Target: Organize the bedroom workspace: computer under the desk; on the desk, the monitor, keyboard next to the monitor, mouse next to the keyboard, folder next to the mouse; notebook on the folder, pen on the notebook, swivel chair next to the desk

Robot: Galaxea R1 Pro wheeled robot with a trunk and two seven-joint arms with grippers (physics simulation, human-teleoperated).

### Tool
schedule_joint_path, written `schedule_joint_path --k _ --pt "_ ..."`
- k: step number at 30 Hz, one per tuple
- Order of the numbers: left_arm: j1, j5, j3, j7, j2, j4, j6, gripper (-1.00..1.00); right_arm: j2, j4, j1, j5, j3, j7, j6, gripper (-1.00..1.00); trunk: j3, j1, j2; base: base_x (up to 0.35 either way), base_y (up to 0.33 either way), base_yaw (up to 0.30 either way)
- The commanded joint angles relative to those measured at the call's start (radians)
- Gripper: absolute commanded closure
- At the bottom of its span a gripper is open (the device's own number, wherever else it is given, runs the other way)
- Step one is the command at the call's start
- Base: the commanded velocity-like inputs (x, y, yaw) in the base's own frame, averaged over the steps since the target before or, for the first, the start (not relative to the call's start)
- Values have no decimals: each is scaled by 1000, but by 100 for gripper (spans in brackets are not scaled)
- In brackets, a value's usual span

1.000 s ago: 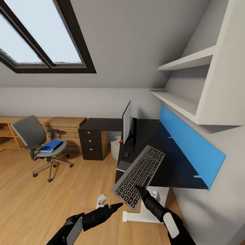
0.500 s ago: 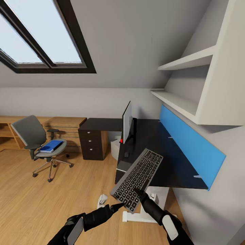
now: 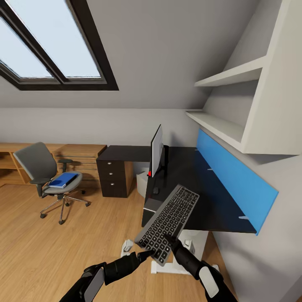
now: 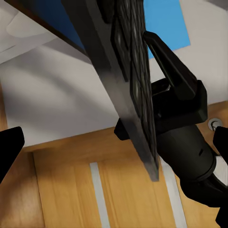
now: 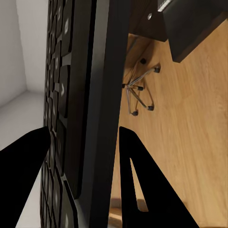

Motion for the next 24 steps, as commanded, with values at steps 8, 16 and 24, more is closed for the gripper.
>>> schedule_joint_path --k 8,16,24 --pt "0 9 -4 1 0 0 8 -100 1 10 -1 -5 32 6 9 100 0 0 -1 0 0 0" --pt "0 9 -3 1 0 0 8 -100 1 13 -1 -5 60 9 9 100 0 0 -1 0 0 0" --pt "0 9 -1 1 1 0 8 -100 1 32 -1 -5 93 9 9 100 0 0 -1 0 0 0"
